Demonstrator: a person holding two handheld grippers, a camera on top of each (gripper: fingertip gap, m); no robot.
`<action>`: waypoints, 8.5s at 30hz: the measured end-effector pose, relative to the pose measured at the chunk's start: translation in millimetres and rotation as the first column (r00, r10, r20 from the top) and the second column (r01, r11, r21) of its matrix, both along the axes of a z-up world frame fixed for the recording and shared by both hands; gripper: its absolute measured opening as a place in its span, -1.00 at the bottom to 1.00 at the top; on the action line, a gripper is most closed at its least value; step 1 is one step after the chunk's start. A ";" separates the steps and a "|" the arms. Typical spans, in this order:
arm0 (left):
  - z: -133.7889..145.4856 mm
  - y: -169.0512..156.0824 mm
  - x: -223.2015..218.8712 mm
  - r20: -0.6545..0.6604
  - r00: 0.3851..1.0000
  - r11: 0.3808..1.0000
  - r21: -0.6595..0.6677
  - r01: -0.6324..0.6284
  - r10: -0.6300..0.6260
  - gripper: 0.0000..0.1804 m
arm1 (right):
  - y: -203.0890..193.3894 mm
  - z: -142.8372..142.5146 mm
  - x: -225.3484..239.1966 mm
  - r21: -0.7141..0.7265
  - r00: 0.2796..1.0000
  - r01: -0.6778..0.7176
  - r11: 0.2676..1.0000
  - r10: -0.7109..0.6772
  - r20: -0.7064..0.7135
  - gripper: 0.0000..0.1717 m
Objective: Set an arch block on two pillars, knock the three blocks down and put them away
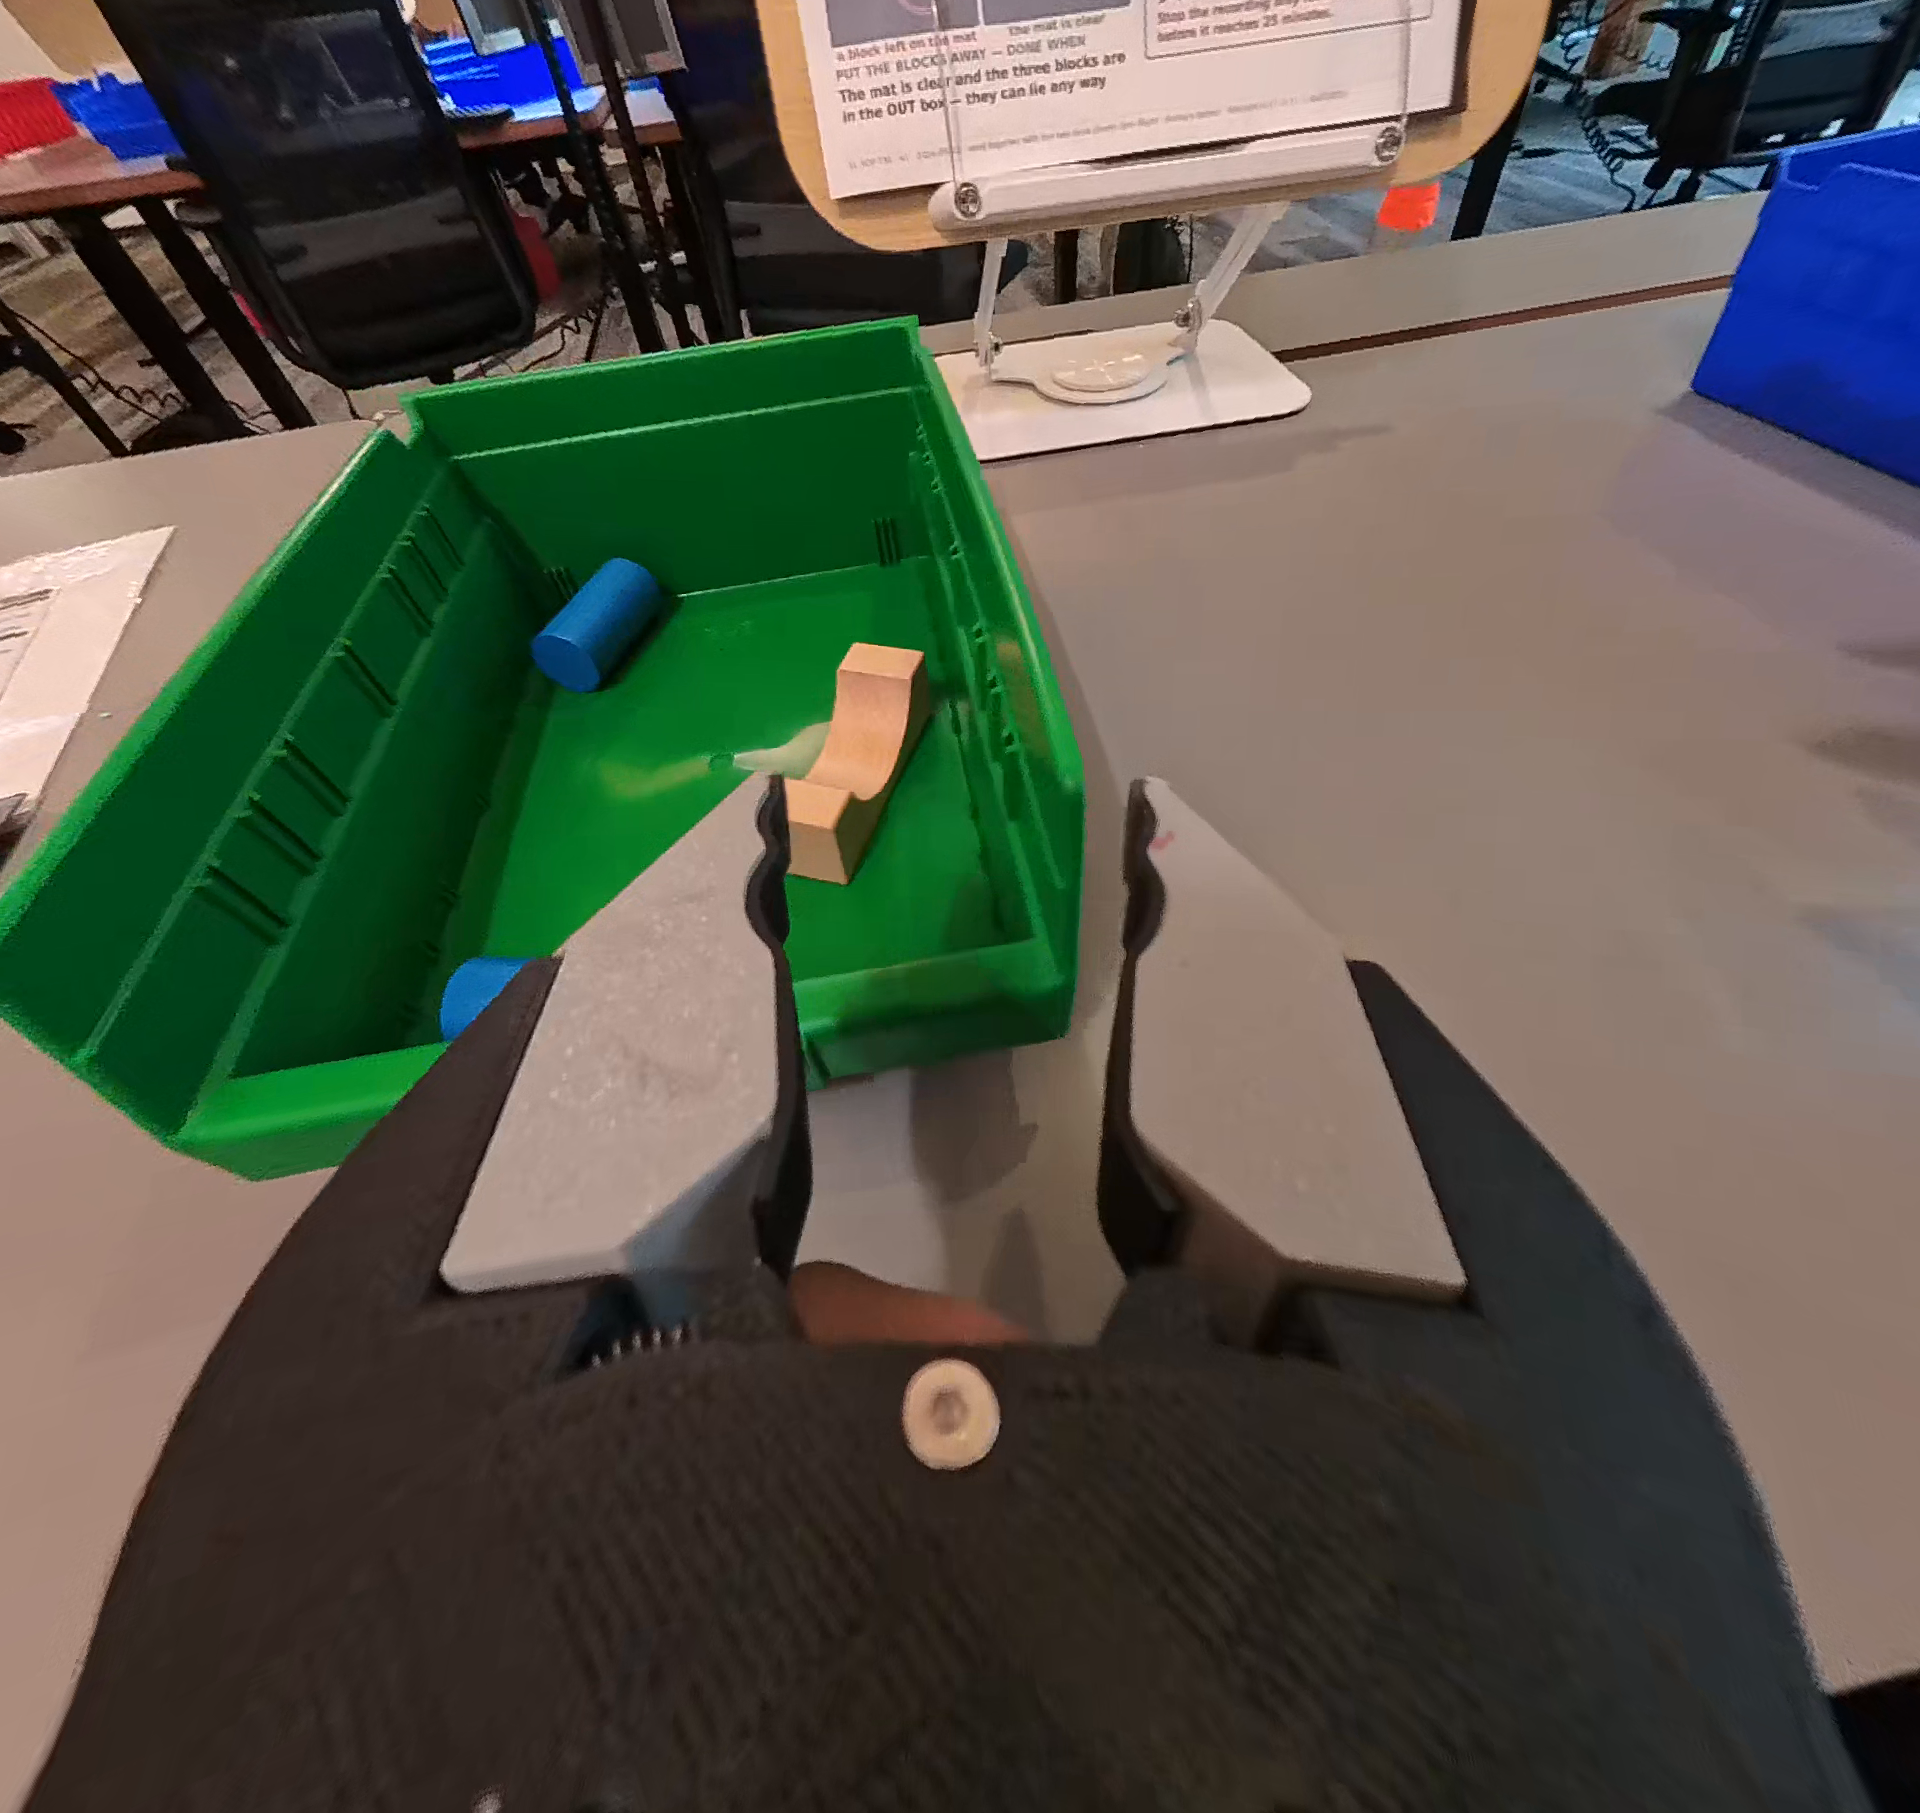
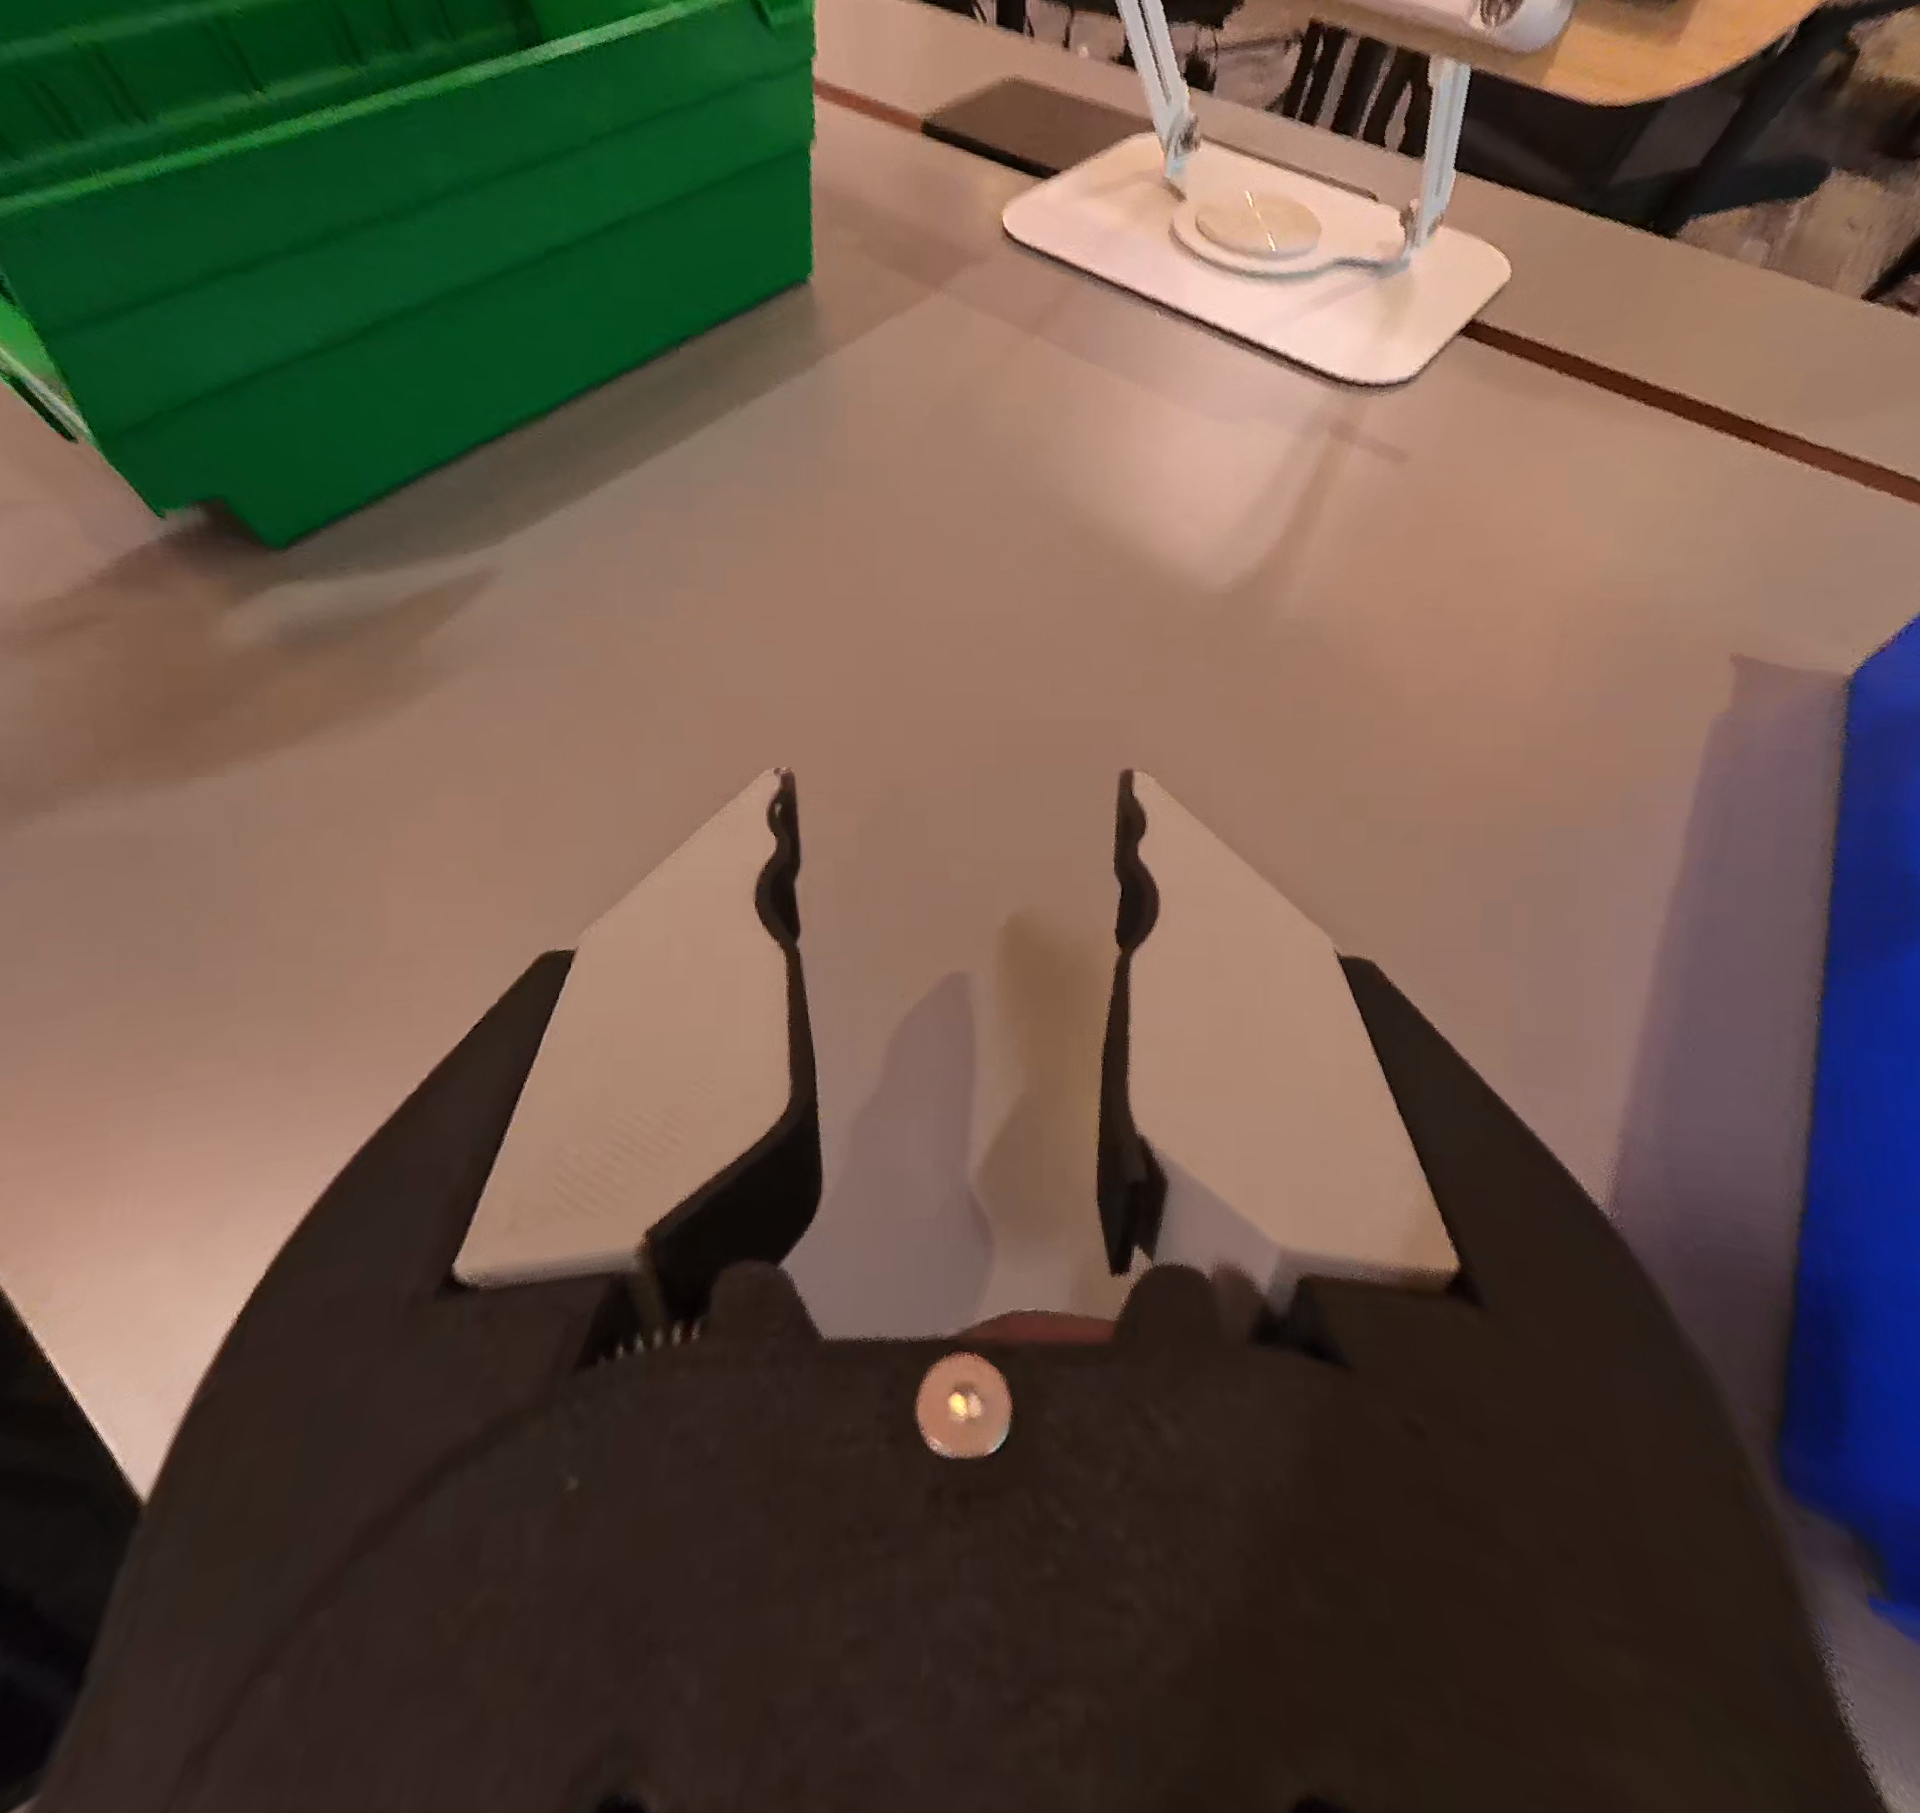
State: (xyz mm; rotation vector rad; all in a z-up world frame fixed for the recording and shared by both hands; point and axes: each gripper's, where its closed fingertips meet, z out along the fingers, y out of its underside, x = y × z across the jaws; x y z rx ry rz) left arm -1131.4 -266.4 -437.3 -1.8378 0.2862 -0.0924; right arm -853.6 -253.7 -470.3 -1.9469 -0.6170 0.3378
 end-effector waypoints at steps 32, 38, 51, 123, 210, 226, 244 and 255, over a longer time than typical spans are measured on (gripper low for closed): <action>44.3 32.8 -51.7 0.040 0.999 0.999 -0.050 0.008 -0.006 -0.30 | 12.3 -8.1 -4.1 0.100 0.996 0.007 0.995 0.001 -0.084 -0.14; 30.3 51.7 -42.5 -0.011 0.994 0.978 -0.183 0.104 -0.108 -0.35 | 12.3 -8.8 -3.6 0.095 0.996 0.011 0.995 -0.003 -0.084 -0.15; -36.5 70.0 -25.7 -0.152 0.948 0.875 -0.447 0.186 -0.279 -0.35 | 12.2 -10.4 -4.4 0.087 0.997 0.006 0.996 0.001 -0.078 -0.15; -29.0 86.2 -47.3 -0.437 0.779 0.769 -0.633 0.090 -0.451 -0.65 | 9.2 -12.8 -8.6 0.088 0.998 -0.016 0.996 0.020 -0.051 -0.16; -34.8 82.2 217.2 -0.282 0.722 0.766 -0.370 0.525 -0.632 -0.66 | 1.0 14.1 -3.6 0.170 0.976 -0.047 0.984 0.081 -0.202 -0.26; -97.8 93.3 281.6 -0.333 0.644 0.712 -0.479 0.513 -0.688 -0.61 | 3.7 27.1 13.6 0.202 0.959 0.016 0.979 0.042 -0.279 -0.28; 31.1 53.8 152.9 -0.352 0.706 0.782 -0.390 0.486 -0.615 -0.54 | 4.2 19.3 9.4 0.165 0.961 -0.002 0.986 0.047 -0.273 -0.29; -26.8 53.4 -74.4 -0.406 0.720 0.637 -0.768 0.065 -0.563 -0.54 | 4.4 15.7 4.8 0.153 0.964 -0.011 0.988 0.051 -0.260 -0.29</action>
